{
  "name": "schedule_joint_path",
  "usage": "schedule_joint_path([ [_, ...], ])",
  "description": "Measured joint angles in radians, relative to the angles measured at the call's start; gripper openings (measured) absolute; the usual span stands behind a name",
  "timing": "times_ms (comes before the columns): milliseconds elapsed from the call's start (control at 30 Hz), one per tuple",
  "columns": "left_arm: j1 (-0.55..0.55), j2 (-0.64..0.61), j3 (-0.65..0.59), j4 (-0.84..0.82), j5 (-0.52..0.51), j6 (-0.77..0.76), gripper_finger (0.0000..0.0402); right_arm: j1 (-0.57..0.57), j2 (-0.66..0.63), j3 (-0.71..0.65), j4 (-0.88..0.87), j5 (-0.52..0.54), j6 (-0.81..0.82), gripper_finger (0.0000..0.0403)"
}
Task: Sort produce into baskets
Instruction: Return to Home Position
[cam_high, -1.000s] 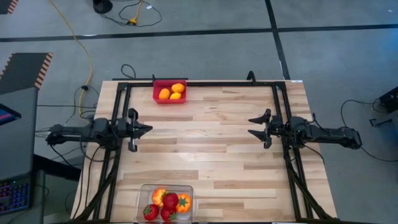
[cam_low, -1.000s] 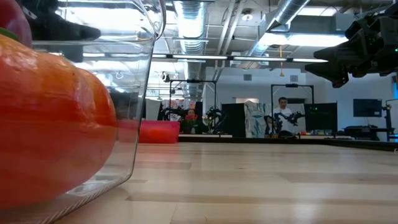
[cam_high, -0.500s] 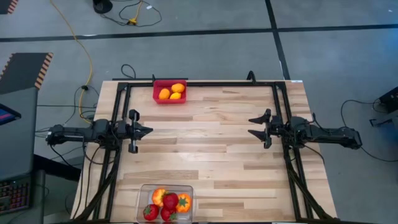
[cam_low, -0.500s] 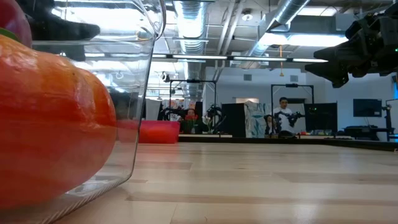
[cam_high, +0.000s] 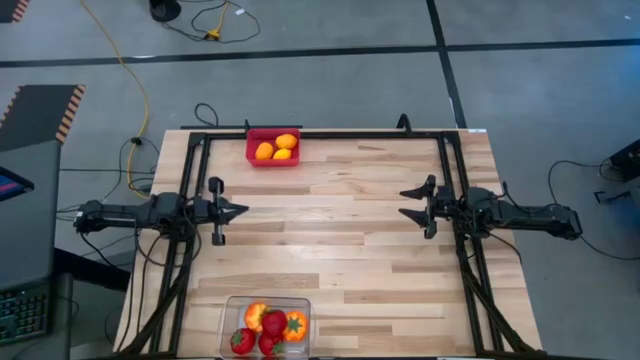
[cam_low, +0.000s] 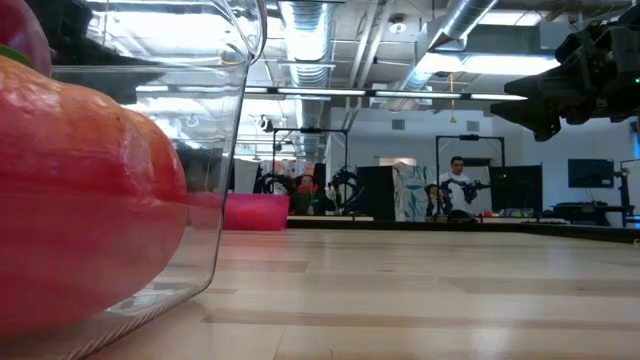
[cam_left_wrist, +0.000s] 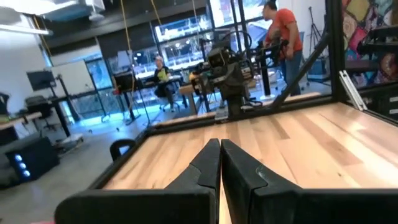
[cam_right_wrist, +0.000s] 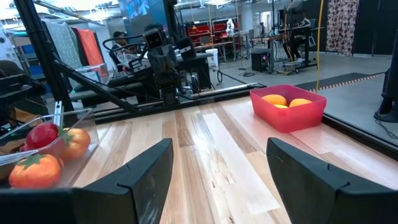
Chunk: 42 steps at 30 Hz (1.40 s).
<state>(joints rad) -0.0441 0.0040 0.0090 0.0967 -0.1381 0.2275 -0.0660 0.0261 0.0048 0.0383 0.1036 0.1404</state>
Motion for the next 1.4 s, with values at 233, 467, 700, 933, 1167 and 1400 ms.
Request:
schedule_joint_path([
  [233, 0.000, 0.000, -0.001, 0.011, -0.015, 0.042, 0.0000, 0.000, 0.000, 0.000, 0.000, 0.000, 0.000, 0.0286],
  [467, 0.016, 0.000, -0.001, -0.044, -0.023, 0.043, 0.0000, 0.000, 0.000, 0.000, 0.000, 0.000, 0.000, 0.0286],
  [700, 0.060, 0.000, -0.002, -0.046, -0.001, 0.018, 0.0000, 0.000, 0.000, 0.000, 0.000, 0.001, 0.000, 0.0286],
  [933, 0.068, 0.000, -0.002, -0.046, -0.006, -0.126, 0.0000, 0.000, 0.000, 0.000, 0.000, 0.001, 0.000, 0.0286],
  [1167, 0.068, 0.000, -0.002, -0.045, -0.006, -0.138, 0.0000, 0.000, 0.000, 0.000, 0.000, 0.001, 0.000, 0.0286],
  [1400, 0.068, 0.000, -0.002, -0.045, -0.006, -0.136, 0.0000, 0.000, 0.000, 0.000, 0.000, 0.001, 0.000, 0.0286],
])
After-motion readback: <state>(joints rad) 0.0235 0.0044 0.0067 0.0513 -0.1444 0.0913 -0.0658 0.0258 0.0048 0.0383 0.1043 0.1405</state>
